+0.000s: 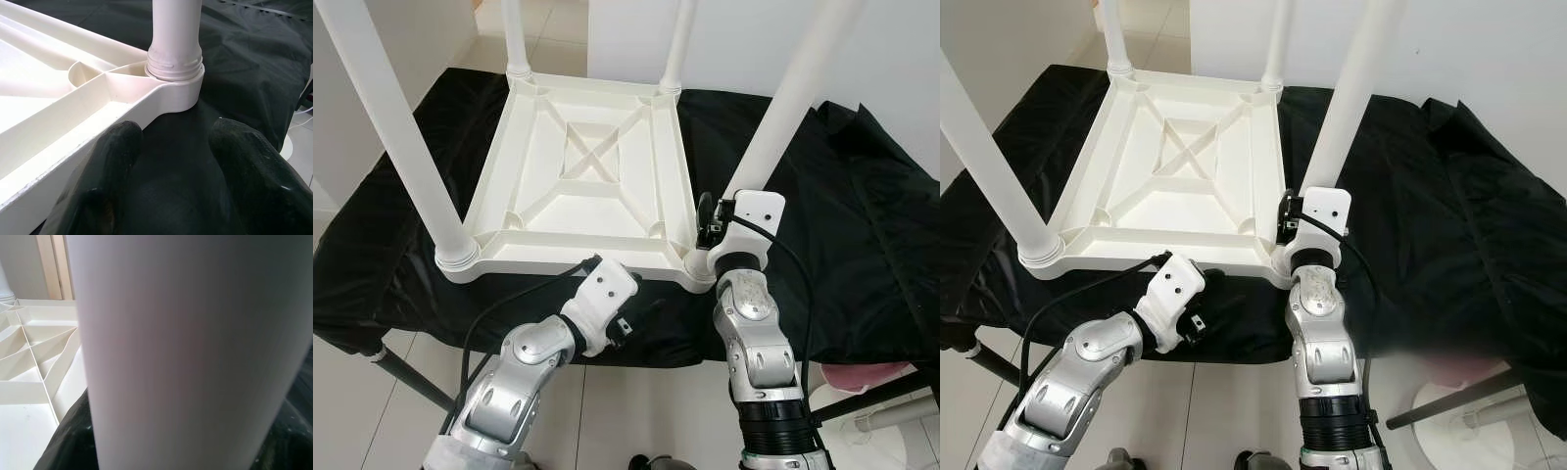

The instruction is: Building children table

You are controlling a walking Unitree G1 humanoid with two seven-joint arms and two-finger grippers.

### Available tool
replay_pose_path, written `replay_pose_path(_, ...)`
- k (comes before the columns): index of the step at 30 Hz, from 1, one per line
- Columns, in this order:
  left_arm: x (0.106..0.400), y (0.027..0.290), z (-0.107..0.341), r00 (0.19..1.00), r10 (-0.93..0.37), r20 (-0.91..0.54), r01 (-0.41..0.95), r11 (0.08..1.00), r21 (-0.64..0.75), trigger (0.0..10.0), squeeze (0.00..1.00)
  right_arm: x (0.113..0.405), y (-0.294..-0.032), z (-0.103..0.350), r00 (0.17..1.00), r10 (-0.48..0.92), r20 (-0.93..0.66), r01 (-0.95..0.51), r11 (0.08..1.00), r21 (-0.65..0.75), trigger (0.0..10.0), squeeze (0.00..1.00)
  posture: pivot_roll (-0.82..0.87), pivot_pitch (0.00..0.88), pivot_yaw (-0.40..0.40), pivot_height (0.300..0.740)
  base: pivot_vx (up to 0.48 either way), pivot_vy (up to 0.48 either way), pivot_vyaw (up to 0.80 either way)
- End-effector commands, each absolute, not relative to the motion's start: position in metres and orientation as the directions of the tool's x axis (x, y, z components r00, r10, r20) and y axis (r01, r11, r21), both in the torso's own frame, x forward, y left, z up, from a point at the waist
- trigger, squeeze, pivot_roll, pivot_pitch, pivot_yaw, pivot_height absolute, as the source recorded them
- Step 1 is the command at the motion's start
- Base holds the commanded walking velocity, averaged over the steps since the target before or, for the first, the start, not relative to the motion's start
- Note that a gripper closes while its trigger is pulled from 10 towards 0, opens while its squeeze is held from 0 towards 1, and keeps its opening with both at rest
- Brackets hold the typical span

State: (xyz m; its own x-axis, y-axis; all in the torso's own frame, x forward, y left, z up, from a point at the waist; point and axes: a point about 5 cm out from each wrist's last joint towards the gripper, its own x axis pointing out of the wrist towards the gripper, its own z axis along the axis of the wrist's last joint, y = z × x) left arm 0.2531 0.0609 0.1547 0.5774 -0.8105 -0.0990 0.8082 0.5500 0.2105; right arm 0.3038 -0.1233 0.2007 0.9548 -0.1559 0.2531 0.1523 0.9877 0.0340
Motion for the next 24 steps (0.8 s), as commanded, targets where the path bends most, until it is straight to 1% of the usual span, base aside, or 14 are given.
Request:
replay_pose_path(1, 0.253, 0.059, 0.152, 0.579, -0.809, -0.104, 0.809, 0.554, 0.195, 10.0, 0.0, 0.306, -0.125, 0.205, 0.951, -0.171, 0.258, 0.164, 0.985, 0.046, 10.0, 0.0, 0.01, 0.105, -0.072, 0.74, 0.0, 0.0, 0.0)
replay_pose_path(10, 0.254, 0.058, 0.154, 0.584, -0.806, -0.096, 0.805, 0.56, 0.196, 10.0, 0.0, 0.307, -0.121, 0.221, 0.937, -0.151, 0.314, 0.145, 0.989, 0.04, 10.0, 0.0, 0.01, 0.101, -0.075, 0.74, 0.0, 0.0, 0.0)
replay_pose_path(17, 0.253, 0.055, 0.154, 0.583, -0.807, -0.091, 0.806, 0.561, 0.191, 10.0, 0.0, 0.307, -0.12, 0.217, 0.944, -0.14, 0.298, 0.134, 0.99, 0.042, 10.0, 0.0, 0.01, 0.102, -0.08, 0.74, 0.0, 0.0, 0.0)
replay_pose_path(18, 0.253, 0.055, 0.154, 0.582, -0.808, -0.092, 0.807, 0.56, 0.187, 10.0, 0.0, 0.308, -0.12, 0.216, 0.946, -0.141, 0.294, 0.134, 0.99, 0.043, 5.1, 0.0, 0.01, 0.103, -0.08, 0.74, 0.0, 0.0, 0.0)
replay_pose_path(20, 0.253, 0.055, 0.154, 0.582, -0.808, -0.092, 0.807, 0.56, 0.187, 10.0, 0.0, 0.308, -0.121, 0.216, 0.946, -0.141, 0.293, 0.135, 0.99, 0.043, 5.1, 0.0, 0.01, 0.103, -0.08, 0.74, 0.0, 0.0, 0.0)
replay_pose_path(21, 0.253, 0.055, 0.154, 0.581, -0.809, -0.092, 0.808, 0.559, 0.186, 10.0, 0.0, 0.308, -0.121, 0.216, 0.946, -0.142, 0.292, 0.135, 0.99, 0.044, 2.4, 0.0, 0.01, 0.104, -0.079, 0.74, 0.0, 0.0, 0.0)
replay_pose_path(22, 0.252, 0.055, 0.154, 0.581, -0.808, -0.091, 0.808, 0.56, 0.186, 10.0, 0.0, 0.308, -0.121, 0.216, 0.946, -0.144, 0.291, 0.137, 0.99, 0.042, 3.1, 0.0, 0.01, 0.104, -0.079, 0.74, 0.0, 0.0, 0.0)
replay_pose_path(23, 0.252, 0.054, 0.154, 0.581, -0.809, -0.091, 0.808, 0.56, 0.185, 10.0, 0.0, 0.308, -0.121, 0.216, 0.946, -0.147, 0.289, 0.141, 0.989, 0.04, 10.0, 0.0, 0.01, 0.105, -0.079, 0.74, 0.0, 0.0, 0.0)
replay_pose_path(24, 0.253, 0.054, 0.154, 0.581, -0.809, -0.091, 0.808, 0.56, 0.185, 10.0, 0.0, 0.309, -0.121, 0.216, 0.946, -0.149, 0.287, 0.144, 0.989, 0.039, 10.0, 0.0, 0.01, 0.105, -0.079, 0.74, 0.0, 0.0, 0.0)
